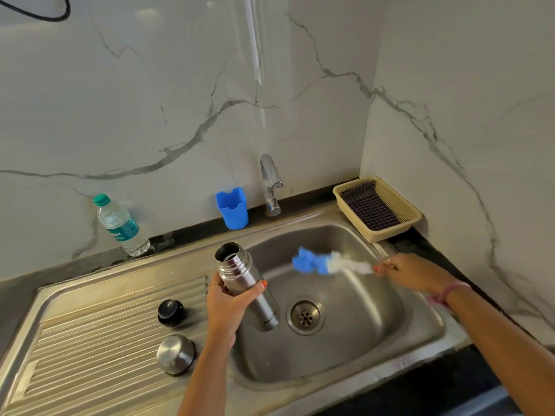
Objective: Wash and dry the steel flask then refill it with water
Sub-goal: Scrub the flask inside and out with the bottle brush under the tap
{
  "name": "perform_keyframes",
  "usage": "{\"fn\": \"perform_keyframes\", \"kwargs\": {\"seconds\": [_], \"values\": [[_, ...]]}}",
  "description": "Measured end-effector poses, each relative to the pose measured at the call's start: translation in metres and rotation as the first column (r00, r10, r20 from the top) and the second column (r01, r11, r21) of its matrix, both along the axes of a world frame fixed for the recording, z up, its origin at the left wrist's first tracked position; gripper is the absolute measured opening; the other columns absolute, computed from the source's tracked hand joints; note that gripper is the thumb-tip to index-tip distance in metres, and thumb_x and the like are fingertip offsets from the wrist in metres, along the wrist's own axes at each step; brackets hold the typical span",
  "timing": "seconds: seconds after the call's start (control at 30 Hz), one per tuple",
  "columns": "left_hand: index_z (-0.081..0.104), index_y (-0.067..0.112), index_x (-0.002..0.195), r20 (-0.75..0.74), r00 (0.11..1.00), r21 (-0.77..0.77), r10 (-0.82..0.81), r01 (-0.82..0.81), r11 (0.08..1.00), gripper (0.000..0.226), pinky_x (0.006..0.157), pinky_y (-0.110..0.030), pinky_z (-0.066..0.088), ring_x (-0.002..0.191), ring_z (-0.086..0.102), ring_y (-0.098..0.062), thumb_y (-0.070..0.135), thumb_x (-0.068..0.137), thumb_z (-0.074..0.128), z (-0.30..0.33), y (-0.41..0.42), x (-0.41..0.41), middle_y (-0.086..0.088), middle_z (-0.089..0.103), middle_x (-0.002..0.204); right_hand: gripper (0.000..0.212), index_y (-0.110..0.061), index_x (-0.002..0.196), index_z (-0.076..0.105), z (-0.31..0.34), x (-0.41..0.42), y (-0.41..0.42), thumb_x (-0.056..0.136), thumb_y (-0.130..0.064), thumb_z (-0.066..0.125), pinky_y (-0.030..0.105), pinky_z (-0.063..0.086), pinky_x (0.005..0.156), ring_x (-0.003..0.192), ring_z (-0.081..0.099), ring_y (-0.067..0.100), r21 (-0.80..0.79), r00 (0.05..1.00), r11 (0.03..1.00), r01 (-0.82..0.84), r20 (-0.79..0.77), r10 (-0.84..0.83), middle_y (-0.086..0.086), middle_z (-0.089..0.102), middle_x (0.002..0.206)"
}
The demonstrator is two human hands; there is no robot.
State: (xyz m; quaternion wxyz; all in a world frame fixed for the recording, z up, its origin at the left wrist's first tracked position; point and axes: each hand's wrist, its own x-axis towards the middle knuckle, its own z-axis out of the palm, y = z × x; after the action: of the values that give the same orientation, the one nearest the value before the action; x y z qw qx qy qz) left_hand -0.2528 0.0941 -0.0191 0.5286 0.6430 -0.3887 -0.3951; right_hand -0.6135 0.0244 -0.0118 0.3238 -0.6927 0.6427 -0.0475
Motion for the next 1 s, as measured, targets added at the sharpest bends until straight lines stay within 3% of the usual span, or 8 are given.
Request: {"fn": "perform_keyframes", "kwargs": {"seconds": [0.03, 0.1, 0.2, 0.33, 0.67, 0.8, 0.9, 1.0], "values": [[0.059, 0.022, 0.113, 0.003, 1.000, 0.000, -0.002, 0.002, 1.000, 0.060, 0.066, -0.013, 0.048, 0.076, 0.068, 0.002, 0.002, 0.065, 0.089, 0.000, 0.000, 0.000, 0.004, 0.072, 0.097, 0.023, -0.029, 0.094, 0.067, 0.004, -0.002, -0.002, 0.094, -0.046, 0.051, 0.020, 0.040, 0.057, 0.060, 0.053, 0.010, -0.047, 0.995, 0.998, 0.051, 0.087, -0.047, -0.003, 0.062, 0.070], [0.059, 0.021, 0.113, 0.004, 1.000, 0.002, -0.006, 0.006, 1.000, 0.061, 0.065, -0.013, 0.049, 0.075, 0.068, 0.002, 0.002, 0.064, 0.090, 0.000, -0.001, -0.001, 0.004, 0.072, 0.097, 0.026, -0.032, 0.083, 0.066, 0.010, -0.008, -0.004, 0.090, -0.052, 0.051, 0.023, 0.040, 0.054, 0.053, 0.048, 0.012, -0.126, 0.991, 0.989, 0.082, 0.118, -0.067, -0.003, 0.056, 0.060], [0.058, 0.022, 0.114, 0.012, 1.000, 0.000, -0.012, 0.012, 1.000, 0.061, 0.063, -0.012, 0.050, 0.076, 0.068, 0.002, 0.002, 0.065, 0.089, -0.001, -0.001, -0.002, 0.005, 0.071, 0.097, 0.020, -0.043, 0.084, 0.062, 0.020, -0.017, -0.009, 0.095, -0.051, 0.047, 0.032, 0.056, 0.073, 0.068, 0.064, 0.011, -0.149, 0.983, 0.989, -0.012, -0.185, -0.016, -0.008, 0.067, 0.074], [0.058, 0.022, 0.116, 0.026, 1.000, 0.011, -0.017, 0.016, 1.000, 0.063, 0.062, -0.012, 0.050, 0.077, 0.068, 0.002, 0.003, 0.064, 0.090, -0.005, -0.003, -0.001, 0.004, 0.071, 0.098, 0.032, -0.030, 0.099, 0.069, 0.025, -0.022, -0.013, 0.097, -0.050, 0.043, 0.036, 0.056, 0.075, 0.071, 0.065, 0.012, -0.194, 0.963, 0.981, 0.004, -0.263, -0.056, -0.006, 0.068, 0.077], [0.056, 0.024, 0.114, 0.076, 0.994, 0.077, -0.075, 0.069, 0.995, 0.065, 0.071, -0.023, 0.051, 0.086, 0.069, -0.009, 0.012, 0.063, 0.092, -0.014, -0.014, 0.000, 0.005, 0.071, 0.099, 0.037, -0.029, 0.092, 0.068, 0.025, -0.020, -0.019, 0.097, -0.052, 0.040, 0.037, 0.056, 0.072, 0.067, 0.063, 0.011, -0.233, 0.931, 0.972, 0.013, -0.353, -0.097, -0.007, 0.066, 0.074], [0.053, 0.025, 0.119, 0.191, 0.970, 0.100, -0.149, 0.132, 0.986, 0.072, 0.075, -0.026, 0.053, 0.091, 0.066, -0.010, 0.016, 0.060, 0.094, -0.014, -0.031, 0.000, 0.006, 0.068, 0.103, 0.037, -0.031, 0.094, 0.069, 0.024, -0.023, -0.023, 0.097, -0.053, 0.039, 0.037, 0.056, 0.071, 0.067, 0.063, 0.011, -0.256, 0.923, 0.966, 0.042, -0.360, -0.135, -0.007, 0.066, 0.075], [0.047, 0.025, 0.129, 0.279, 0.931, 0.128, -0.237, 0.208, 0.970, 0.084, 0.074, -0.020, 0.050, 0.093, 0.063, -0.006, 0.021, 0.059, 0.094, -0.012, -0.052, 0.000, 0.010, 0.065, 0.107, 0.038, -0.030, 0.099, 0.069, 0.027, -0.022, -0.027, 0.097, -0.053, 0.039, 0.035, 0.056, 0.071, 0.068, 0.062, 0.010, -0.280, 0.912, 0.959, 0.034, -0.384, -0.145, -0.006, 0.065, 0.079], [0.035, 0.028, 0.143, 0.290, 0.902, 0.151, -0.321, 0.288, 0.946, 0.107, 0.088, -0.031, 0.053, 0.100, 0.063, -0.007, 0.023, 0.055, 0.096, -0.011, -0.079, -0.002, 0.011, 0.064, 0.115, 0.037, -0.033, 0.099, 0.069, 0.028, -0.018, -0.030, 0.096, -0.054, 0.039, 0.035, 0.055, 0.071, 0.068, 0.060, 0.011, -0.306, 0.915, 0.951, 0.049, -0.368, -0.166, -0.006, 0.064, 0.083]]}}
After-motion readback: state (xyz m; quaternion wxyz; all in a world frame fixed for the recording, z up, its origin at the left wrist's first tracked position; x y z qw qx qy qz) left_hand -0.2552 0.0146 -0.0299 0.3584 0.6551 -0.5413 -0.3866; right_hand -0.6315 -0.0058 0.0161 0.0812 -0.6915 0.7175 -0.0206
